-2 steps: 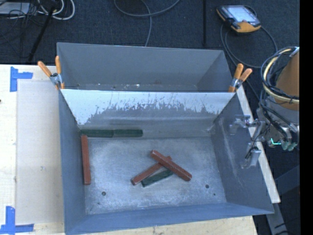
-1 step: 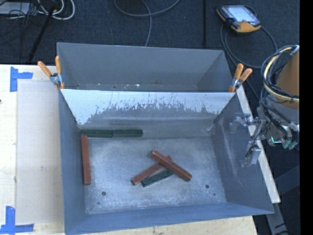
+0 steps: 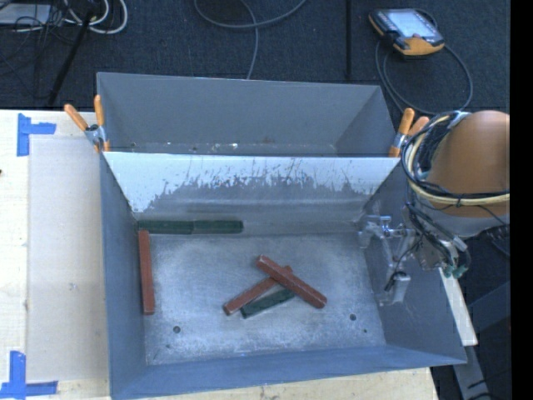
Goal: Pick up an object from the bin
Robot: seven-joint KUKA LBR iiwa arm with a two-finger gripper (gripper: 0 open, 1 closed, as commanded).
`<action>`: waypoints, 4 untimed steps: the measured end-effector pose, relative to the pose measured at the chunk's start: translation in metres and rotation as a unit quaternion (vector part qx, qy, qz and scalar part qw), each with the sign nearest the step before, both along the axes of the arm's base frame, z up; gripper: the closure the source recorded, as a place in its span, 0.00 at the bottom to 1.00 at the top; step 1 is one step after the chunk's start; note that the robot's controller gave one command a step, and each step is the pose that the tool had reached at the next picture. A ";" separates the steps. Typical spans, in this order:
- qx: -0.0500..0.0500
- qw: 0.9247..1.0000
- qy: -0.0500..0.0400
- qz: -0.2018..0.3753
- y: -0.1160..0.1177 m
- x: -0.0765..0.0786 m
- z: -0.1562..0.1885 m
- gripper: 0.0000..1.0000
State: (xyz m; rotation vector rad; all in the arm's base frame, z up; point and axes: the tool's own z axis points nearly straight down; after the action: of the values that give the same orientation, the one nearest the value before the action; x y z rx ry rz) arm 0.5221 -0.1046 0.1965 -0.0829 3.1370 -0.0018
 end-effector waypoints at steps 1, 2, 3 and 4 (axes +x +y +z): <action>0.001 1.000 0.000 -0.012 -0.008 0.013 -0.066 0.00; 0.001 0.999 0.004 -0.052 0.035 0.010 -0.094 0.00; 0.001 1.000 0.001 0.029 0.053 0.027 -0.108 0.00; 0.001 0.979 0.003 0.205 0.124 0.013 -0.127 1.00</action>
Offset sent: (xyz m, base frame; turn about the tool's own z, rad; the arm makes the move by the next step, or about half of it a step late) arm 0.0106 0.0558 -0.0962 0.1191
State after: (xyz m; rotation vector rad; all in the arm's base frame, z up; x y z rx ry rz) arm 0.5348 0.0196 0.0692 -0.7244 3.0589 0.0023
